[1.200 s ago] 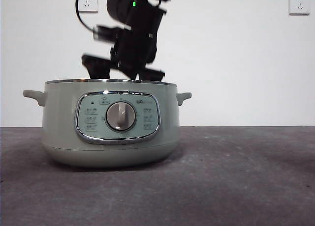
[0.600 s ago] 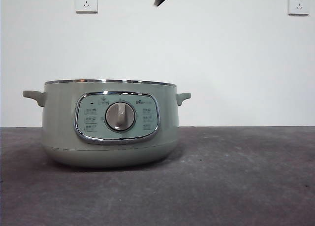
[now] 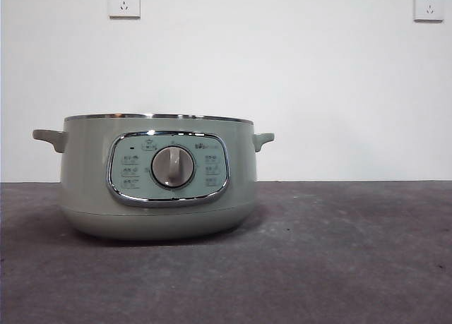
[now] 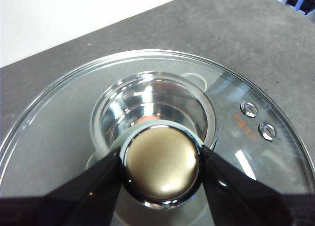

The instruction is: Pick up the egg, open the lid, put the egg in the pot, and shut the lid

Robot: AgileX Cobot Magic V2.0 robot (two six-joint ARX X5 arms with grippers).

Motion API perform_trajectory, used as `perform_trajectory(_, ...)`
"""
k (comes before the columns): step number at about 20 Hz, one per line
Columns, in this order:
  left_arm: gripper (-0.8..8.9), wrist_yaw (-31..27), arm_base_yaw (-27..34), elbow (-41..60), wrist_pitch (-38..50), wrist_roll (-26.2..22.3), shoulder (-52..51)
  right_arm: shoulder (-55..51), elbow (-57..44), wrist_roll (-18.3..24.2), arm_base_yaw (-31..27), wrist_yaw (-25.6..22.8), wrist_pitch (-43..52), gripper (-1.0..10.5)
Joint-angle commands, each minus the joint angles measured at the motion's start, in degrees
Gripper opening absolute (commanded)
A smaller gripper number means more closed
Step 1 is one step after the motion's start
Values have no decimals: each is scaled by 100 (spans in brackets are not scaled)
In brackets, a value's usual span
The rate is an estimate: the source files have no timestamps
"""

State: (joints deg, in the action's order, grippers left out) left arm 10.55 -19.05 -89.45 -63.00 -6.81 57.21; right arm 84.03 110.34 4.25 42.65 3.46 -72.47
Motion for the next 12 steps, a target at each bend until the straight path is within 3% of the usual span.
perform_trajectory(1,-8,39,-87,-28,531,-118,317,-1027,-1600,-332,4,13,688,430)
perform_trajectory(6,-7,39,-354,162,1366,-118,1178,-2892,-4030,-999,4,-267,1329,426)
perform_trajectory(12,-7,33,-542,398,2343,-136,2260,-4140,-5090,-1609,4,-560,1244,426)
